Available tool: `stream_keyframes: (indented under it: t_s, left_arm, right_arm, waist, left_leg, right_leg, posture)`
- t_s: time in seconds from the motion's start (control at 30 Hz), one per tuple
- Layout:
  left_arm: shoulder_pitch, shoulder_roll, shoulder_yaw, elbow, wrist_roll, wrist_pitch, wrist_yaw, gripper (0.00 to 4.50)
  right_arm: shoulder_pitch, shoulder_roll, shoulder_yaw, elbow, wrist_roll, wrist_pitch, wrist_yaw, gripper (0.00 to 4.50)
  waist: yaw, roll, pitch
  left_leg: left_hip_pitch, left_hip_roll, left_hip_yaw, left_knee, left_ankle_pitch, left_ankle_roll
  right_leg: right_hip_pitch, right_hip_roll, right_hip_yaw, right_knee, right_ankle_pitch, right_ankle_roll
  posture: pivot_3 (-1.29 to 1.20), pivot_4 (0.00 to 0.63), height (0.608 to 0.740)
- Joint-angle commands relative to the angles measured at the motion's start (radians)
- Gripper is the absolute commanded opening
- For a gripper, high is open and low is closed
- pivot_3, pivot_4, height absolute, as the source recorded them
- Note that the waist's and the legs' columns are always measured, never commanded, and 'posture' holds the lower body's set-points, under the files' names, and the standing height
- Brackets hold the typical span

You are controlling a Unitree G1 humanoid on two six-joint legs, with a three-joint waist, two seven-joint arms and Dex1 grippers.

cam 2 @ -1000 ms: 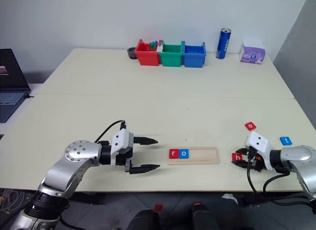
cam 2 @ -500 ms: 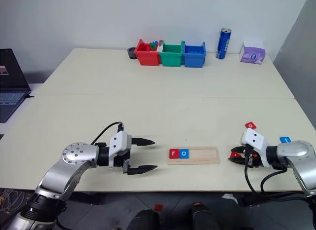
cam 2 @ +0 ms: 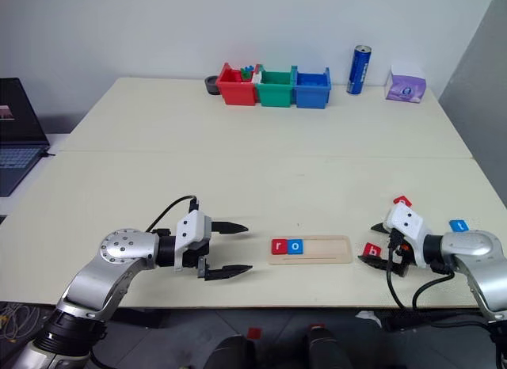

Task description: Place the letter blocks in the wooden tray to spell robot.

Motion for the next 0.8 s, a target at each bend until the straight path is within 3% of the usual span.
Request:
stream_keyframes:
  t_s: [0.03, 0.23, 0.27, 0.33, 0.57, 0.8]
  left_arm:
    - [-0.005, 0.005, 0.015, 0.003, 0.001, -0.033, -0.006, 4.5]
    - [-0.01, 0.007, 0.015, 0.037, 0.008, -0.064, -0.019, 4.5]
    - [-0.009, 0.008, 0.015, 0.039, 0.008, -0.066, -0.019, 4.5]
    - [-0.006, 0.008, 0.017, 0.038, 0.006, -0.061, -0.018, 4.5]
    - [0.017, 0.022, 0.03, 0.041, 0.014, -0.064, -0.014, 4.5]
    - [0.027, 0.033, 0.053, 0.06, 0.02, -0.078, -0.014, 4.5]
  right_arm:
    - [0.013, -0.01, -0.026, -0.001, -0.005, 0.004, -0.022, 4.48]
    - [-0.007, -0.006, 0.0, 0.058, -0.018, 0.009, -0.024, 4.48]
    - [-0.009, -0.007, 0.004, 0.061, -0.017, 0.01, -0.02, 4.32]
    - [-0.013, -0.006, 0.012, 0.069, -0.013, 0.016, -0.016, 3.89]
    - [-0.034, -0.001, 0.024, 0.071, 0.005, 0.025, -0.008, 1.46]
    - [-0.105, -0.009, 0.067, -0.124, 0.029, 0.062, 0.013, 1.46]
  waist:
    - [0.0, 0.0, 0.0]
    - [-0.001, 0.0, 0.0]
    - [-0.001, 0.0, 0.0]
    - [-0.001, 0.0, 0.0]
    - [-0.001, 0.0, 0.0]
    - [-0.005, 0.001, 0.0]
  left_leg:
    - [0.0, 0.0, 0.0, 0.0, 0.0, 0.0]
    - [0.001, 0.0, 0.001, 0.0, 0.0, 0.0]
    - [0.001, 0.0, 0.001, 0.0, 0.0, 0.0]
    - [0.001, 0.0, 0.001, 0.0, 0.0, 0.0]
    - [0.001, 0.0, 0.0, 0.0, 0.0, 0.0]
    - [0.001, 0.001, 0.0, 0.0, 0.0, 0.0]
  right_leg:
    - [0.0, 0.0, 0.0, 0.0, 0.0, 0.0]
    - [0.0, 0.0, 0.0, 0.0, 0.0, 0.0]
    - [0.0, 0.0, 0.0, 0.0, 0.0, 0.0]
    - [0.0, 0.0, 0.0, 0.0, 0.0, 0.0]
    - [0.0, 0.0, 0.0, 0.0, 0.0, 0.0]
    - [0.0, 0.0, 0.001, 0.001, 0.0, 0.001]
  posture:
    - [0.0, 0.15, 0.74]
    - [0.0, 0.15, 0.74]
    - [0.0, 0.15, 0.74]
    - [0.0, 0.15, 0.74]
    - [0.0, 0.15, 0.74]
    - [0.0, 0.15, 0.74]
